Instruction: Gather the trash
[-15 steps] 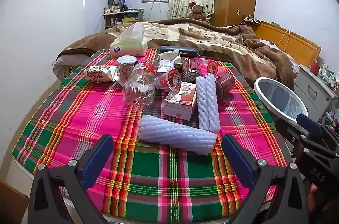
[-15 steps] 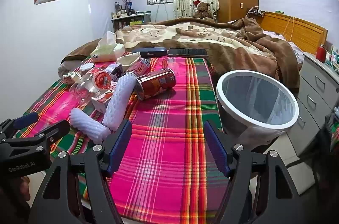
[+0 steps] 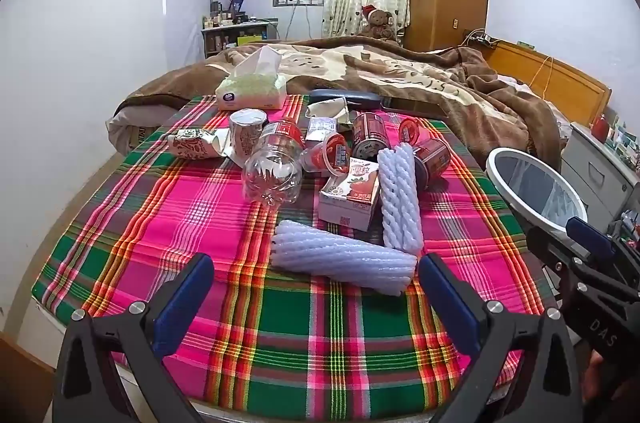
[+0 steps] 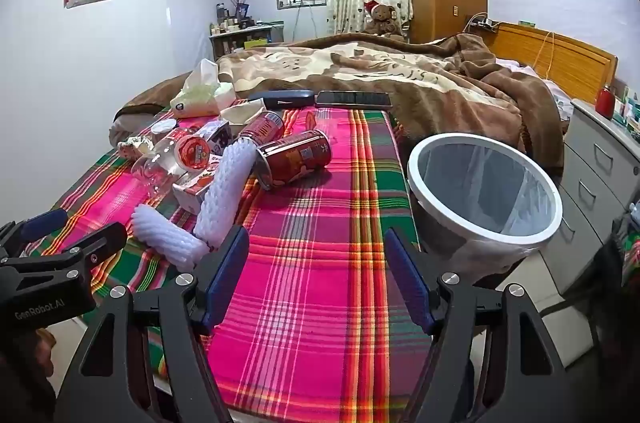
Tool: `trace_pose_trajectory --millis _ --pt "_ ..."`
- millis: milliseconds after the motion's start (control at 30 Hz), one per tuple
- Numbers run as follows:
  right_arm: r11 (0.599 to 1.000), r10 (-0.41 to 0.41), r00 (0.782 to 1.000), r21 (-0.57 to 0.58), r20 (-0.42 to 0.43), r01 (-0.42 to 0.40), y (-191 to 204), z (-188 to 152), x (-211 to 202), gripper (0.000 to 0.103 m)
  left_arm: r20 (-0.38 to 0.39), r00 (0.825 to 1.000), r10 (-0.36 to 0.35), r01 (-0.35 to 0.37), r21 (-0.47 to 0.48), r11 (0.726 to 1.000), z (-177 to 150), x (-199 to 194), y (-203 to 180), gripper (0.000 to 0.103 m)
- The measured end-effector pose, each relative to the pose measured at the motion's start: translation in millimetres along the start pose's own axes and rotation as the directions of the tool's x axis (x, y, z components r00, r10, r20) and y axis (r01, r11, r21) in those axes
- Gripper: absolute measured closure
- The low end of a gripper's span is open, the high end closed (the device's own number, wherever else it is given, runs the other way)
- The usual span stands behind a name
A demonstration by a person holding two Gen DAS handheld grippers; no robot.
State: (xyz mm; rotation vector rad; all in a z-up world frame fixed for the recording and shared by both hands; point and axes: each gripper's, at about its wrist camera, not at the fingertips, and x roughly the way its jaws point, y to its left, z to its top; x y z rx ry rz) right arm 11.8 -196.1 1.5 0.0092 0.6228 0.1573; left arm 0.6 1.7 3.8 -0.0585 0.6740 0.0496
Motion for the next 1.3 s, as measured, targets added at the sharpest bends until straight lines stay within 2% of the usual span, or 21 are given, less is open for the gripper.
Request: trace_pose_trajectory --millis 1300 --pt "1.0 -0.022 1.0 0.017 -0.008 0.022 -6.7 3.8 3.6 0.031 0.002 1.0 0.004 -0.004 -0.015 1.0 1.3 -0.3 1.7 0.0"
